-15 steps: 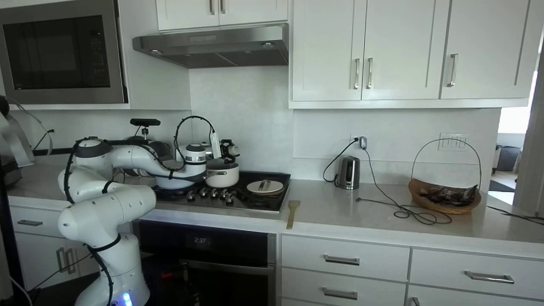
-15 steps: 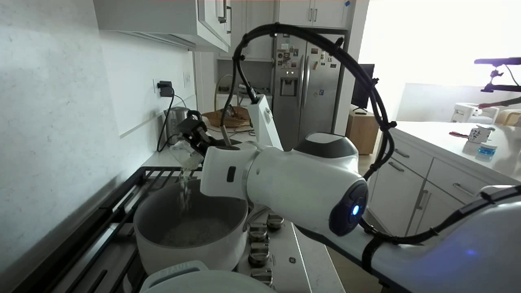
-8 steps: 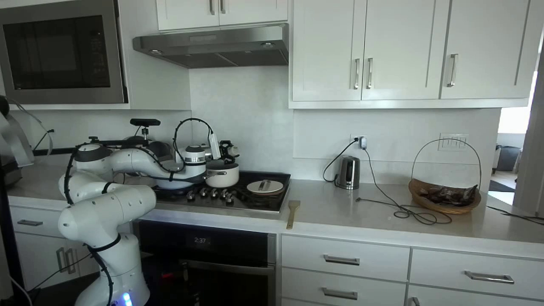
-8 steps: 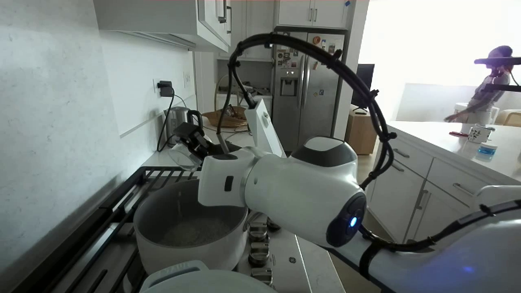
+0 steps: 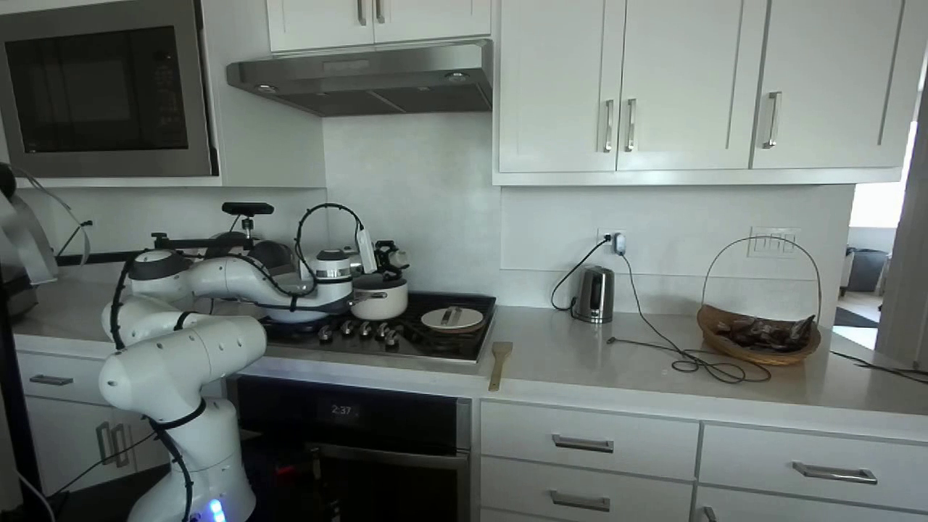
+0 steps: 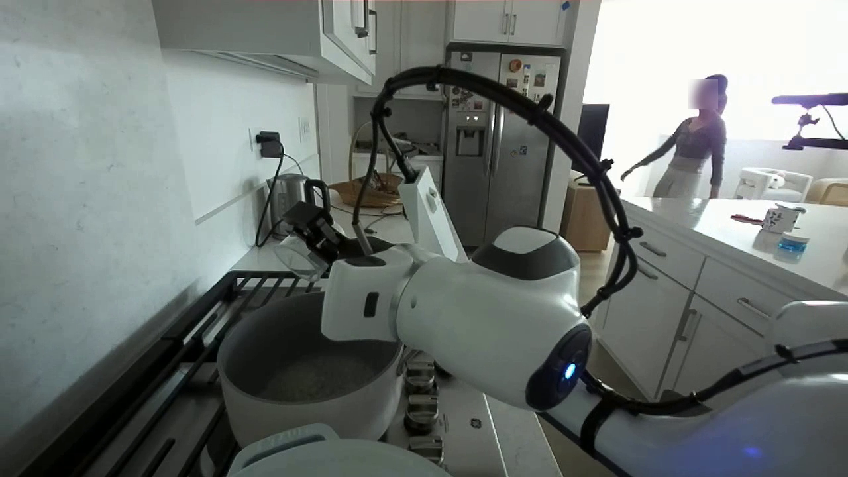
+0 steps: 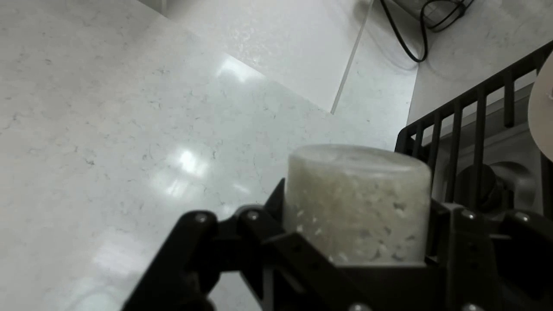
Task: Empty the cup into the pot
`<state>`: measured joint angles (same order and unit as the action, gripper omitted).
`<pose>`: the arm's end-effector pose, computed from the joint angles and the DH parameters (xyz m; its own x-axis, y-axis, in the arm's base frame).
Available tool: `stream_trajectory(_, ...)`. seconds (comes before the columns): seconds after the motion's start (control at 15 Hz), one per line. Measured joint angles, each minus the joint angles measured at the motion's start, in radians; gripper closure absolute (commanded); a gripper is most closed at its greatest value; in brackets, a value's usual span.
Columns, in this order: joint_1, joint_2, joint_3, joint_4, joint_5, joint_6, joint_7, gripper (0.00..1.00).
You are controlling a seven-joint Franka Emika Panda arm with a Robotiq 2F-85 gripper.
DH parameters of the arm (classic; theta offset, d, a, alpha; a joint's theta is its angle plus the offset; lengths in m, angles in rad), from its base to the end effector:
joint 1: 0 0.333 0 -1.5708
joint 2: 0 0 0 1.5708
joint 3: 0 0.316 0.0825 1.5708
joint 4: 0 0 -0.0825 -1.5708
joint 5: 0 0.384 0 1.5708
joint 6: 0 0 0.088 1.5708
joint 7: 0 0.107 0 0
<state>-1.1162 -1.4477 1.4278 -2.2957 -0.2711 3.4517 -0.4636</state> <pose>0.4318 0.3783 0.4002 -0.0247 0.8515 -0.5238 -0.0124 0.5237 0.8518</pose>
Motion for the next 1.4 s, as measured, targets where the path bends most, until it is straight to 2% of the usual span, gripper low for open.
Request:
stream_trajectory(0.73, -0.002, -0.015, 0.0, 0.001, 0.013, 0.0, 0.031, 0.68)
stream_trajectory(1.07, -0.005, -0.017, -0.008, 0.03, 0.208, 0.0, -0.206, 0.68)
stream_trajectory(1.4, -0.01, -0.018, 0.007, 0.038, 0.305, 0.0, -0.287, 0.68)
